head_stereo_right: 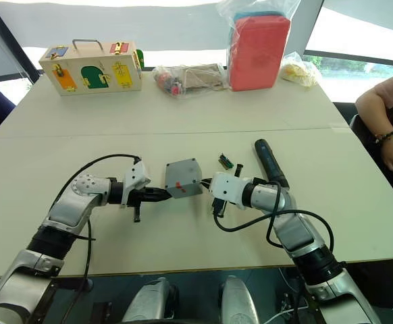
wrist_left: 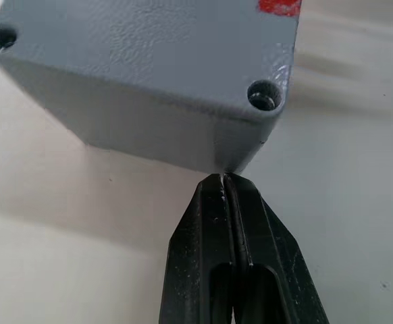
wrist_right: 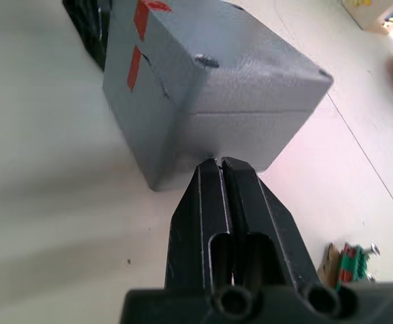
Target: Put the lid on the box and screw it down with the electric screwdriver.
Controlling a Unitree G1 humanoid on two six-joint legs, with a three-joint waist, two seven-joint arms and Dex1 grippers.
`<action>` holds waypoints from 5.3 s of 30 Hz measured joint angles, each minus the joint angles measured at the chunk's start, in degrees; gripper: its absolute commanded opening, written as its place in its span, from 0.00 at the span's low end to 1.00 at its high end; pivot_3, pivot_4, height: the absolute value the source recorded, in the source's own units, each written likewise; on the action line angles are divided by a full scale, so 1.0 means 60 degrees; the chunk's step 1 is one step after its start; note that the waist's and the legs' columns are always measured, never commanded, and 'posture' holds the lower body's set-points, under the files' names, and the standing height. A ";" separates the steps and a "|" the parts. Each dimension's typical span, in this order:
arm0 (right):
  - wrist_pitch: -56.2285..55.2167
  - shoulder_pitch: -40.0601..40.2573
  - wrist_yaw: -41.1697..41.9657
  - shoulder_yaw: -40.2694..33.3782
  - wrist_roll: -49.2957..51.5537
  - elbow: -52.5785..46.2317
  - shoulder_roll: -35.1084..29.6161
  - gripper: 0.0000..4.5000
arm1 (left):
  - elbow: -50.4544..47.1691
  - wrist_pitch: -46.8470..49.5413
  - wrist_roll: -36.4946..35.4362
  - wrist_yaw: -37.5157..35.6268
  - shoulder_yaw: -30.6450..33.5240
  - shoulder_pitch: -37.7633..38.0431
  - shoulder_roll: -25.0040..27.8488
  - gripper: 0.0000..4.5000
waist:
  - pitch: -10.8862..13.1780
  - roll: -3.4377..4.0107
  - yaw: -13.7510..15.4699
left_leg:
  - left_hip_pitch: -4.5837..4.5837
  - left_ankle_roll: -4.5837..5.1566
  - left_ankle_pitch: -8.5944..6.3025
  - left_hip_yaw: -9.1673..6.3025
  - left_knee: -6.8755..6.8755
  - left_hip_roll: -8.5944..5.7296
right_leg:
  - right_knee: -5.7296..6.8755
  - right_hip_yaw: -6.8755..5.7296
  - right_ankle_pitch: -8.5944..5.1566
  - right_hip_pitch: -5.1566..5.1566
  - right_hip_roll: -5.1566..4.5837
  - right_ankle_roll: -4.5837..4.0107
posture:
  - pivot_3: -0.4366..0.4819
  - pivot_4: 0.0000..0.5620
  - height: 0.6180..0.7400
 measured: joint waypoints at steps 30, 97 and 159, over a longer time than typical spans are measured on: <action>0.0248 -0.0141 -0.0077 0.0168 -0.0186 0.0577 0.0001 0.01 | 0.0717 -0.0424 -0.0205 0.0241 0.0551 -0.0984 0.0695 0.00 | 0.0019 0.0006 0.0020 | -0.0022 -0.0002 0.0000 0.0003 0.0004 -0.0024 | -0.0001 -0.0004 0.0002 -0.0013 -0.0007 0.0003 | 0.48 0.27 0.92; 0.6219 0.2143 -0.0483 -0.3700 0.3014 -0.3999 -0.0144 0.99 | -0.3086 0.2235 -0.2281 -0.0807 0.1823 -0.0519 0.2504 0.00 | 0.0021 0.0008 0.0062 | -0.0101 -0.0004 0.0002 -0.0013 0.0026 -0.0003 | 0.0006 -0.0013 0.0003 -0.0074 -0.0009 -0.0001 | 0.48 0.27 0.92; 0.9321 -0.1306 -0.2387 -0.3465 0.7028 -0.3757 0.0205 0.01 | -0.3021 0.2215 -0.2442 0.0246 0.1481 -0.0731 0.2153 0.00 | 0.0025 0.0011 -0.0007 | -0.0120 -0.0004 0.0003 -0.0011 0.0019 -0.0005 | 0.0014 -0.0011 0.0006 -0.0111 0.0005 0.0005 | 0.48 0.27 0.92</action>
